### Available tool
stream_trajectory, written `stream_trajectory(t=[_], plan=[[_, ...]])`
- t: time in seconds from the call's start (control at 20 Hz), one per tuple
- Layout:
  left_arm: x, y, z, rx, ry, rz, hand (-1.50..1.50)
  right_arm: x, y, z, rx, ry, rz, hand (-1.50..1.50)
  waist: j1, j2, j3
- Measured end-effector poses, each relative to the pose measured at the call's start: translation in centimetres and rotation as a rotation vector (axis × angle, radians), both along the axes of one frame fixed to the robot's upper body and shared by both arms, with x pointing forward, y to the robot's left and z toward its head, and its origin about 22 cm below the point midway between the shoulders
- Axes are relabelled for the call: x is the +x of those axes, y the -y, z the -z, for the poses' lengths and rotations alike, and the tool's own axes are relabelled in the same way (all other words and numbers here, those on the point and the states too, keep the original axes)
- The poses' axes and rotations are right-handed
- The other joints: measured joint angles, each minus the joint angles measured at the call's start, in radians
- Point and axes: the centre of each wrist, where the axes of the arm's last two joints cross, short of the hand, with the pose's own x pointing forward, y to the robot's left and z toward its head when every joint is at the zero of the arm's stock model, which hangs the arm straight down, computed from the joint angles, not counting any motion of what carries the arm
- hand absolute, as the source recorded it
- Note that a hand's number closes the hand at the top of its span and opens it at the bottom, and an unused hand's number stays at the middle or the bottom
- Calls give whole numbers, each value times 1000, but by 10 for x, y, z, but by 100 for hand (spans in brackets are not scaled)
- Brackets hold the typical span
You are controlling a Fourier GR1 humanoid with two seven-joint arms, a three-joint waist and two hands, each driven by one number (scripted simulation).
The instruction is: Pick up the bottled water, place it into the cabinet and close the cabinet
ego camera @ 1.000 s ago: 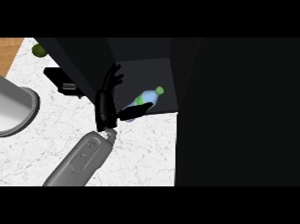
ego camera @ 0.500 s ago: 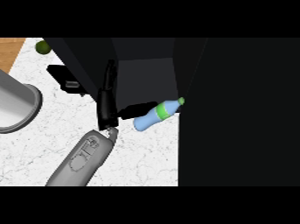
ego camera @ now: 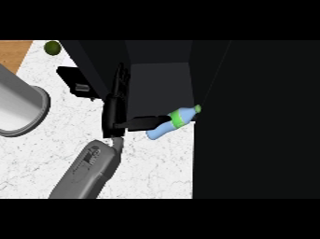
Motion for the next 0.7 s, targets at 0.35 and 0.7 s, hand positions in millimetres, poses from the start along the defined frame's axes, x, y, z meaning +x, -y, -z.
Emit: stream_trajectory(t=[0.35,0.7], plan=[[1,-4,5,-93,49,138,-150,-7,0,-3,0,-9,22,-150,20,-2,0],[-4,-13,-6,-134,51,210,-150,-7,-1,-8,-6,-13,39,-150,30,4,-1]])
